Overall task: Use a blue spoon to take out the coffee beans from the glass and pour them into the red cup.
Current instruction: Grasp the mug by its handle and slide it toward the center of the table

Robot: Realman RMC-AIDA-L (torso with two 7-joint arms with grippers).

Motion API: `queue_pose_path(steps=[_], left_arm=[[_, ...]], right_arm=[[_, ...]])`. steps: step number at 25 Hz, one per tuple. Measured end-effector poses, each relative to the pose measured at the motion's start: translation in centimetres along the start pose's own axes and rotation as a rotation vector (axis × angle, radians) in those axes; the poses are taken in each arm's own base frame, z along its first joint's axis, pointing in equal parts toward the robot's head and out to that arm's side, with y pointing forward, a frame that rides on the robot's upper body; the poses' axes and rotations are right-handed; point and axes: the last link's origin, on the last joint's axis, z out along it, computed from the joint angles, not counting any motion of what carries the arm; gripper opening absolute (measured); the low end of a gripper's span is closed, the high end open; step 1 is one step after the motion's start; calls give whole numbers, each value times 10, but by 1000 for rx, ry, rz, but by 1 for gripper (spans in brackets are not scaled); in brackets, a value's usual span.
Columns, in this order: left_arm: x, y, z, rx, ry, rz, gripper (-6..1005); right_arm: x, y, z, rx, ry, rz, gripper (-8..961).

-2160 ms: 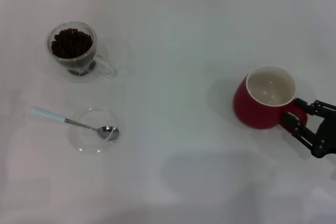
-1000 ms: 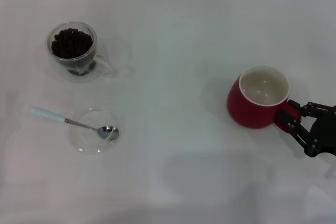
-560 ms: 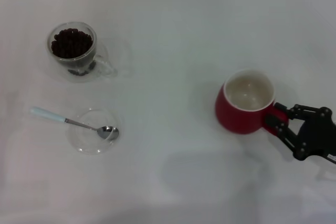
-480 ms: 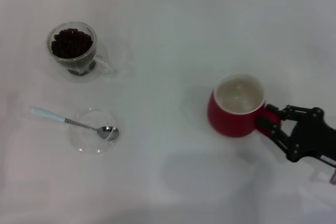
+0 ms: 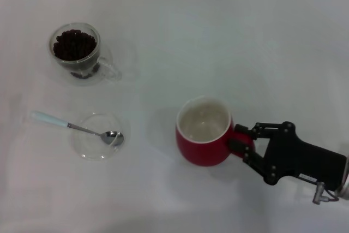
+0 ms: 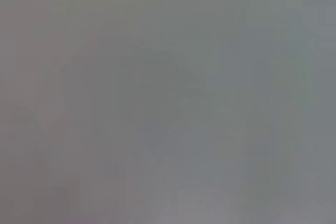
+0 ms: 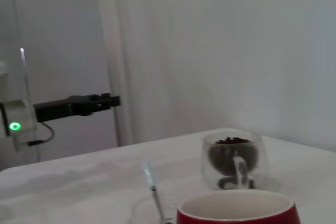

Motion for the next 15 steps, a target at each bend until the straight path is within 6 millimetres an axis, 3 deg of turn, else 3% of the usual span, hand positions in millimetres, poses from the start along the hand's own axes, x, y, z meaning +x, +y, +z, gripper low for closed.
queue_pose_path(steps=[6,15], left_arm=[[0,2,0,-8,0,-2,622],[-2,15,1,-32,6,-69,623]], right_arm=[[1,4,8,-30,12,-2,282],[4,3,1,-27,31,-6,302]])
